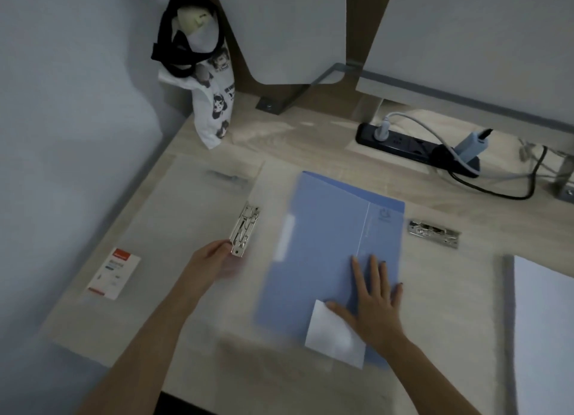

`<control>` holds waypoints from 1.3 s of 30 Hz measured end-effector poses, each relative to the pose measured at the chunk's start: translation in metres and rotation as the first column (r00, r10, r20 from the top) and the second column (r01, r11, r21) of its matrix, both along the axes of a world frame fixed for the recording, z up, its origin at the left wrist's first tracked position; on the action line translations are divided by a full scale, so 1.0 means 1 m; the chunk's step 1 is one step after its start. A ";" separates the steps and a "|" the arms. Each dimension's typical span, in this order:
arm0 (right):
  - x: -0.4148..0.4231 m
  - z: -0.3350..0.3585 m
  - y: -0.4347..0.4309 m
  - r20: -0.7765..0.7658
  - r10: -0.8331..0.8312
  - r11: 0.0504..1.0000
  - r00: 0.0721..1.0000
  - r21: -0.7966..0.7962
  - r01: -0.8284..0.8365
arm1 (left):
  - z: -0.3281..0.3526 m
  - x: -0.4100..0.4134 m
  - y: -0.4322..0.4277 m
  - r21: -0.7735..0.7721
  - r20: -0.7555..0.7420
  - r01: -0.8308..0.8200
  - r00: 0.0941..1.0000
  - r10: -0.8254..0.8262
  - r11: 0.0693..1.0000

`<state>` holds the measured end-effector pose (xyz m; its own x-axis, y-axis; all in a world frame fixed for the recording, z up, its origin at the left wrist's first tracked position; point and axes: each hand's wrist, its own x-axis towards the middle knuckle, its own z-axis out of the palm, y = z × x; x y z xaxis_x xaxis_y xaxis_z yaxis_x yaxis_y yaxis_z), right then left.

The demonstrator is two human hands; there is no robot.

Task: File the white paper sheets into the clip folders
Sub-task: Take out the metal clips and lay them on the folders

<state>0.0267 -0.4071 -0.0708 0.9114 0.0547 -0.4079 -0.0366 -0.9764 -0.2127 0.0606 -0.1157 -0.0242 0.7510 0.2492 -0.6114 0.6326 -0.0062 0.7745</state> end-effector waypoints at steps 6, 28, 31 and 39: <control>-0.003 -0.009 -0.004 0.031 -0.002 0.999 1.000 0.043 0.000 | -0.013 -0.009 0.005 -0.169 -0.014 -0.025 1.000 0.023 0.985; -0.002 -0.018 0.000 0.079 -0.025 1.000 0.997 0.018 0.023 | -0.006 0.018 -0.007 -0.192 0.015 0.039 0.999 -0.037 0.981; -0.003 -0.021 0.000 0.100 -0.042 0.999 0.994 0.014 0.040 | 0.000 0.036 -0.013 -0.121 0.015 0.025 1.000 -0.023 0.992; -0.004 -0.021 0.000 0.126 -0.054 0.999 0.991 0.004 0.054 | -0.001 0.089 -0.022 0.219 -0.100 0.113 0.991 -0.093 0.969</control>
<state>0.0231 -0.4070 -0.0920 0.9571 0.0038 -0.2899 -0.0626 -0.9736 -0.2195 0.1497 -0.1372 -0.0251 0.7256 0.3109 -0.6139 0.6850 -0.2414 0.6874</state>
